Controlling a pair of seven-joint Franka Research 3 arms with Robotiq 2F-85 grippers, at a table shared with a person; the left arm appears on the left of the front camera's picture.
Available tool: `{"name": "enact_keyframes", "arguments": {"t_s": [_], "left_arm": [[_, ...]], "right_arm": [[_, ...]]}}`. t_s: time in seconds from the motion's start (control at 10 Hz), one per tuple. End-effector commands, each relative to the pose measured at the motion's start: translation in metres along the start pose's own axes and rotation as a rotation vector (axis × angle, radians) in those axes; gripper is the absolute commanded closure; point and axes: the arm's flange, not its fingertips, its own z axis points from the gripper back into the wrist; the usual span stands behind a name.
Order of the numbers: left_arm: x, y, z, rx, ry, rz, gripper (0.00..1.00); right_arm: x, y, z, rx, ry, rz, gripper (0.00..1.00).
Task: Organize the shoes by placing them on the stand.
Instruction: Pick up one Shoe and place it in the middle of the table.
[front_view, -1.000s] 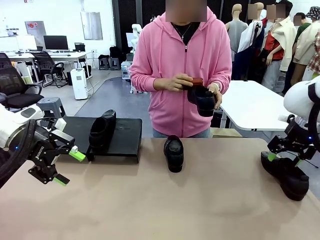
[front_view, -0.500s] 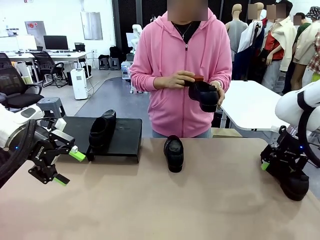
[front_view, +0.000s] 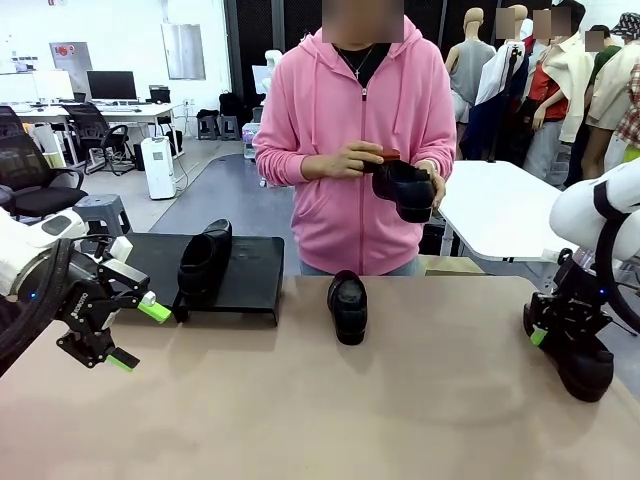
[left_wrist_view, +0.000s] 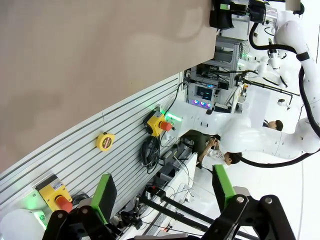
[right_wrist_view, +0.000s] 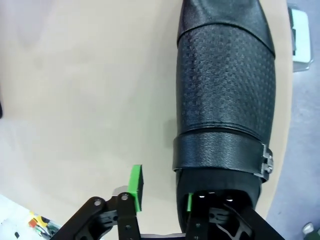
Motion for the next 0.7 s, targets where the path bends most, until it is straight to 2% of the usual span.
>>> {"name": "enact_keyframes", "arguments": {"t_s": [0.0,0.3,0.6], "left_arm": [[0.0,0.0,0.0,-0.016,0.001,-0.015,0.0],[0.0,0.0,0.0,-0.016,0.001,-0.015,0.0],[0.0,0.0,0.0,-0.016,0.001,-0.015,0.0]], "right_arm": [[0.001,0.001,0.011,-0.014,-0.023,-0.023,1.0],[-0.003,-0.007,0.004,0.026,0.0,-0.009,1.0],[-0.021,-0.007,0.025,0.034,-0.055,0.014,1.0]]}}
